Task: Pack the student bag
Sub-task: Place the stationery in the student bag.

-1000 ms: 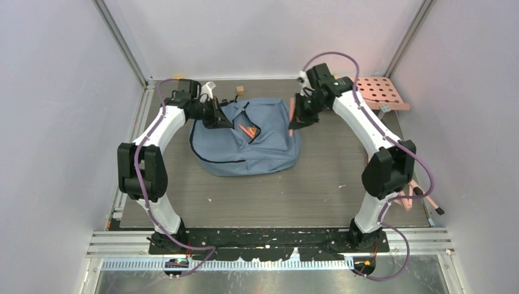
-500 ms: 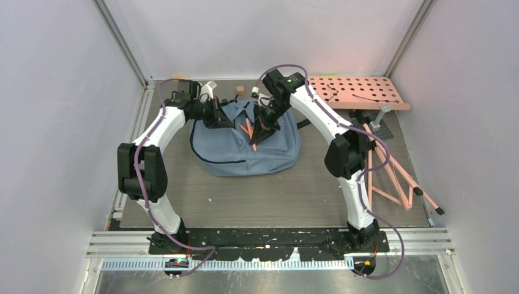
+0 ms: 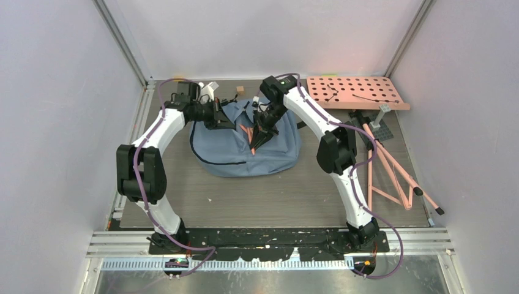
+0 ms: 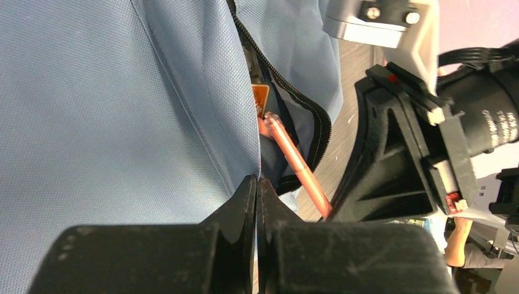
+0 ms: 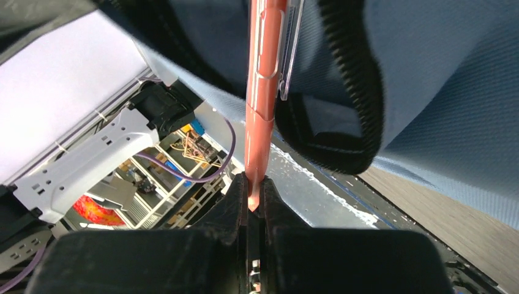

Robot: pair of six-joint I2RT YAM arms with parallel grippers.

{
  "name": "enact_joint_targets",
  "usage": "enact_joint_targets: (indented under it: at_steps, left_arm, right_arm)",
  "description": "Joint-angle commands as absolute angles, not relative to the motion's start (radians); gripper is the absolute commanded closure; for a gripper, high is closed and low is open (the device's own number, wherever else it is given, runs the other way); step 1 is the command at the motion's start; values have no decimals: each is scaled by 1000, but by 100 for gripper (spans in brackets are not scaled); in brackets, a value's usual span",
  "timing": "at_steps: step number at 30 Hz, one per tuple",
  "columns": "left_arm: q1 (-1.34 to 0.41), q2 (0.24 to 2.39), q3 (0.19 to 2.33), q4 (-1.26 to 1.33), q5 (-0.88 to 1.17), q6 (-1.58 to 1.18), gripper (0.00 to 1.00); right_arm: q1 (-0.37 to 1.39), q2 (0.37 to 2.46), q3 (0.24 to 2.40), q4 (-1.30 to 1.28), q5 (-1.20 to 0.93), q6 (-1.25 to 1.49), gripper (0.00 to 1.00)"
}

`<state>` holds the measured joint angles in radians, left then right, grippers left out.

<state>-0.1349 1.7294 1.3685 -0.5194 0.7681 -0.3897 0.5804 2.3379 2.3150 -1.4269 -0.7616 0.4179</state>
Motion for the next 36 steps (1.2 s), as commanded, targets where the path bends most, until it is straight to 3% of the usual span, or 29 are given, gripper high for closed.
enact_joint_targets:
  at_steps: [1, 18, 25, 31, 36]
  left_arm:
    - [-134, 1655, 1365, -535, 866, -333, 100]
    - [-196, 1633, 1395, -708, 902, -178, 100]
    - [-209, 1621, 1392, -720, 892, -183, 100]
    - [-206, 1615, 1387, -689, 845, -261, 99]
    - [-189, 1615, 1423, -608, 833, -386, 78]
  right_arm:
    - [569, 2360, 2389, -1484, -732, 483, 99]
    - [520, 2439, 2494, -1227, -579, 674, 99]
    - [524, 2432, 2523, -1235, -448, 586, 98]
    - [526, 2379, 2521, -1249, -400, 499, 67]
    - [532, 2296, 2472, -1184, -402, 446, 55]
